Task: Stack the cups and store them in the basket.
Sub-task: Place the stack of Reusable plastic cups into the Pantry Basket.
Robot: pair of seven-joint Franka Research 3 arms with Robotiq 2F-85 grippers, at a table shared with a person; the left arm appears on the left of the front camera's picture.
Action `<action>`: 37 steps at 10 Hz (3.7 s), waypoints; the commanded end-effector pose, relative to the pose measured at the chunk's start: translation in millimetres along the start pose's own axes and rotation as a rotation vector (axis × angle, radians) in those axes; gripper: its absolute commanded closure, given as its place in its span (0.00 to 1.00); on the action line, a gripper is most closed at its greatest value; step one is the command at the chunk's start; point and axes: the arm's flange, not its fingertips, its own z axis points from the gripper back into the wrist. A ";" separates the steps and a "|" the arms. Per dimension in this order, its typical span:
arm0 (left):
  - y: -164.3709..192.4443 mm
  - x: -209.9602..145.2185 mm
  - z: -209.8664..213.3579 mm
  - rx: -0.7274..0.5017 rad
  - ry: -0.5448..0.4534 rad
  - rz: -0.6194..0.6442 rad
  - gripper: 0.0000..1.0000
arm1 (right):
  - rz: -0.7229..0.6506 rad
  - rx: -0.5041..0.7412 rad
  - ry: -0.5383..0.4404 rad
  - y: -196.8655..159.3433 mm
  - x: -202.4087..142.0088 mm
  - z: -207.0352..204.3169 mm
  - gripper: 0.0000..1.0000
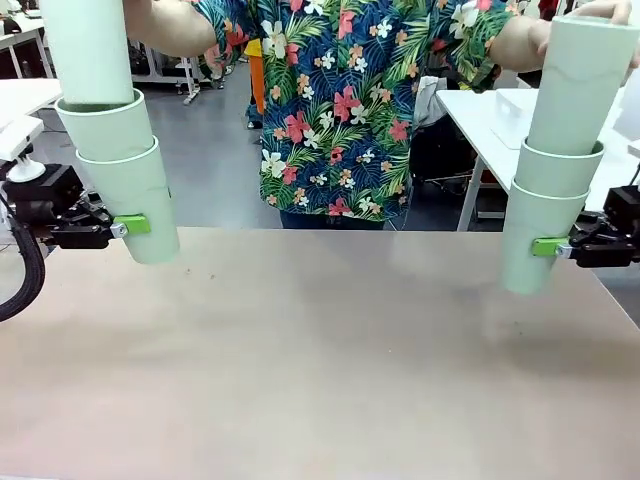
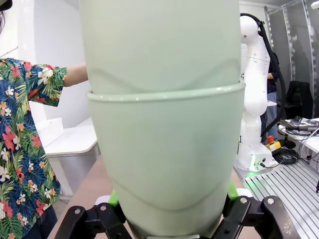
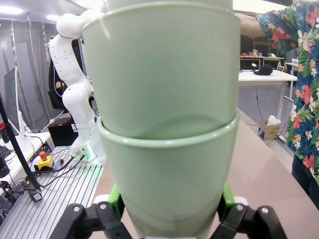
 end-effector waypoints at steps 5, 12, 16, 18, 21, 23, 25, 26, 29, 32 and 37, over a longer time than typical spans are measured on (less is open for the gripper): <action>-0.3 2.2 0.1 -0.001 -0.005 -0.008 0.16 | 0.008 -0.001 0.002 -1.3 3.6 0.2 0.13; -0.3 2.2 0.1 -0.001 -0.005 -0.008 0.16 | 0.008 -0.001 0.002 -1.3 3.6 0.2 0.13; -0.3 2.2 0.1 -0.001 -0.005 -0.008 0.16 | 0.008 -0.001 0.002 -1.3 3.6 0.2 0.13; -0.3 2.2 0.1 -0.001 -0.005 -0.008 0.16 | 0.008 -0.001 0.002 -1.3 3.6 0.2 0.13; -0.3 2.2 0.1 -0.001 -0.005 -0.008 0.16 | 0.008 -0.001 0.002 -1.3 3.6 0.2 0.13; -0.3 2.2 0.1 -0.001 -0.005 -0.008 0.16 | 0.008 -0.001 0.002 -1.3 3.6 0.2 0.13; -0.3 2.2 0.1 -0.001 -0.005 -0.008 0.16 | 0.008 -0.001 0.002 -1.3 3.6 0.2 0.13; -0.3 2.2 0.1 -0.001 -0.005 -0.008 0.16 | 0.008 -0.001 0.002 -1.3 3.6 0.2 0.13; -0.3 2.2 0.1 -0.001 -0.005 -0.008 0.16 | 0.008 -0.001 0.002 -1.3 3.6 0.2 0.13; -0.3 2.2 0.1 -0.001 -0.005 -0.008 0.16 | 0.008 -0.001 0.002 -1.3 3.6 0.2 0.13; -0.3 2.2 0.1 -0.001 -0.005 -0.008 0.16 | 0.008 -0.001 0.002 -1.3 3.6 0.2 0.13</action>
